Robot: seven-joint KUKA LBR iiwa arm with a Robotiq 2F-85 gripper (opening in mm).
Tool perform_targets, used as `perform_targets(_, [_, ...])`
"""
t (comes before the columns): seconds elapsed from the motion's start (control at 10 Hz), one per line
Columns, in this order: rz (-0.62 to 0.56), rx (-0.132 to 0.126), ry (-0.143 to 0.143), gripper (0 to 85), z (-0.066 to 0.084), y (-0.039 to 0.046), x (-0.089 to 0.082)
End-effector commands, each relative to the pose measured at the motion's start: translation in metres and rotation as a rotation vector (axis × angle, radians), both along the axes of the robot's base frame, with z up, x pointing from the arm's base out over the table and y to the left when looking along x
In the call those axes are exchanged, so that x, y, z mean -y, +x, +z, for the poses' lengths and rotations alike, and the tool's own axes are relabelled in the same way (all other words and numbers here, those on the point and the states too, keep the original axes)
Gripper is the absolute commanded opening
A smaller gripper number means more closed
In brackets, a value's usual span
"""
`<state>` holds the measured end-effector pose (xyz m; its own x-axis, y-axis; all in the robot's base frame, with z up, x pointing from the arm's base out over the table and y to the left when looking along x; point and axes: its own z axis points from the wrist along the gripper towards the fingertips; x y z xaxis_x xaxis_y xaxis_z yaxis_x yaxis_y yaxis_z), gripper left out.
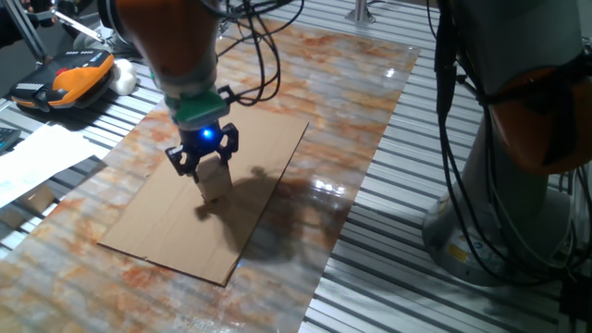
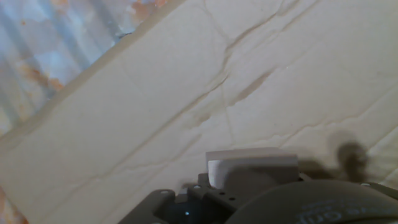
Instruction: Grab the block and place it at the designated location
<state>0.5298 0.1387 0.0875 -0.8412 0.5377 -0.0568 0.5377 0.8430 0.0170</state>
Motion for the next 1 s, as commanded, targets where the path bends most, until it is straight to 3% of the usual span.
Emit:
perform_targets(0.0, [-0.008, -0.001, 0.0, 17.0, 0.0, -0.001, -0.001])
perform_targets(0.6, [-0.014, -0.006, -0.002, 17.0, -0.008, -0.0033, -0.008])
perform_targets(0.7, [-0.014, -0.007, -0.013, 34.0, -0.009, -0.0044, -0.009])
perform_targets(0.9, [-0.015, -0.006, -0.024, 34.0, -0.011, -0.0044, -0.008])
